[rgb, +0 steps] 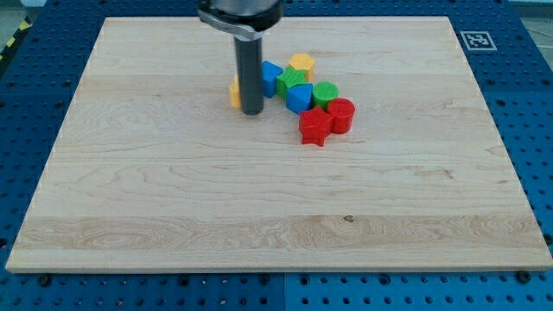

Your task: Push the red star into the red circle

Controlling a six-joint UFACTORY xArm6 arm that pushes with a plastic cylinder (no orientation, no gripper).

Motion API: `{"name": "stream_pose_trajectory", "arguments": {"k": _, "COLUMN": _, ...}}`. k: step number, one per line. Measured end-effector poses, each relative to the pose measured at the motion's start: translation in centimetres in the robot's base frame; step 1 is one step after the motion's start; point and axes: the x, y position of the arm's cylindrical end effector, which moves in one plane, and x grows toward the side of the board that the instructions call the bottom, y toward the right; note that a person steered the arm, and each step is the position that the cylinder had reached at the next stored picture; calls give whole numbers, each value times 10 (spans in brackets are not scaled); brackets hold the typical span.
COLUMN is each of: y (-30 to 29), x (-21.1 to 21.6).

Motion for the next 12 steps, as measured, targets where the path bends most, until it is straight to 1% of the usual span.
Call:
{"name": "stream_pose_trajectory", "arguments": {"k": 1, "y": -40, "x": -18}}
{"name": "stream_pose_trajectory", "arguments": {"k": 2, "y": -11, "x": -6}}
{"name": "stream_pose_trajectory", "arguments": {"k": 3, "y": 52, "x": 14}}
{"name": "stream_pose_trajectory", "arguments": {"k": 4, "y": 77, "x": 55}}
{"name": "stream_pose_trajectory", "arguments": {"k": 5, "y": 77, "x": 105}}
{"name": "stream_pose_trajectory", "arguments": {"k": 6, "y": 105, "x": 117}}
{"name": "stream_pose_trajectory", "arguments": {"k": 7, "y": 126, "x": 94}}
{"name": "stream_pose_trajectory", "arguments": {"k": 9, "y": 114, "x": 83}}
{"name": "stream_pose_trajectory", "arguments": {"k": 11, "y": 113, "x": 56}}
{"name": "stream_pose_trajectory", "arguments": {"k": 12, "y": 113, "x": 56}}
